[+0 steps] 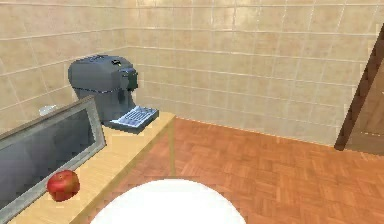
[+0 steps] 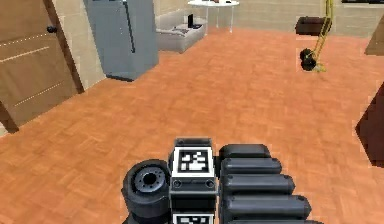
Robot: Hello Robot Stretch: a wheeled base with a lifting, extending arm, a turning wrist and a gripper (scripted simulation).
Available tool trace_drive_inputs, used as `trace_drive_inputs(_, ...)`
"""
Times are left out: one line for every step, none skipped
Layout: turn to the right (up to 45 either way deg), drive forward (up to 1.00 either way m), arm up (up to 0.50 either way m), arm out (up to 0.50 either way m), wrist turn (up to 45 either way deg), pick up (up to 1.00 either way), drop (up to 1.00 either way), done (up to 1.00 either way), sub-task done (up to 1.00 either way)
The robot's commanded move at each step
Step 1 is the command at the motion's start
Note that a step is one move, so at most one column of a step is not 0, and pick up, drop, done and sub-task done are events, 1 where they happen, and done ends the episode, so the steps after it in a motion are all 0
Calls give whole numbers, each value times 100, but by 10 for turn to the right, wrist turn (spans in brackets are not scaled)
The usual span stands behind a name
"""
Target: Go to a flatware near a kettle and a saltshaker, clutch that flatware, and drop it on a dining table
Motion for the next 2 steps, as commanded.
trace_drive_inputs(60,0,0,0,0,0,0,0,0)
trace_drive_inputs(0,40,0,0,0,0,0,0,0)
